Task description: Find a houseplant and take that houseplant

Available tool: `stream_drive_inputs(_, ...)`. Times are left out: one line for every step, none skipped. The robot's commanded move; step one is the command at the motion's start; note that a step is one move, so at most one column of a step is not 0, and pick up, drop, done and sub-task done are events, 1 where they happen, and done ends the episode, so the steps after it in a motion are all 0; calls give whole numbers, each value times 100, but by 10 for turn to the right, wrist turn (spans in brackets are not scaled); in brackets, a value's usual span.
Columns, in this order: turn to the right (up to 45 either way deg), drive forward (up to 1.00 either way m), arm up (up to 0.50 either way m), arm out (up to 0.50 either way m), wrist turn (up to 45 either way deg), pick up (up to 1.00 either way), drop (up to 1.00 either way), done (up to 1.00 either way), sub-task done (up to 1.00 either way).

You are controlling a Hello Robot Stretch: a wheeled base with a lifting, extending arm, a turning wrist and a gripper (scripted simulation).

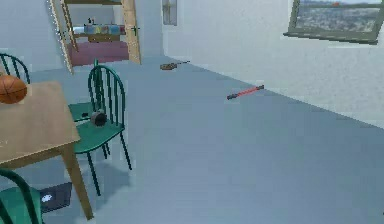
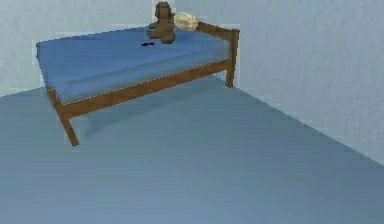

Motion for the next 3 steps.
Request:
stream_drive_inputs(0, 100, 0, 0, 0, 0, 0, 0, 0)
stream_drive_inputs(0, 80, 0, 0, 0, 0, 0, 0, 0)
stream_drive_inputs(420, 0, 0, 0, 0, 0, 0, 0, 0)
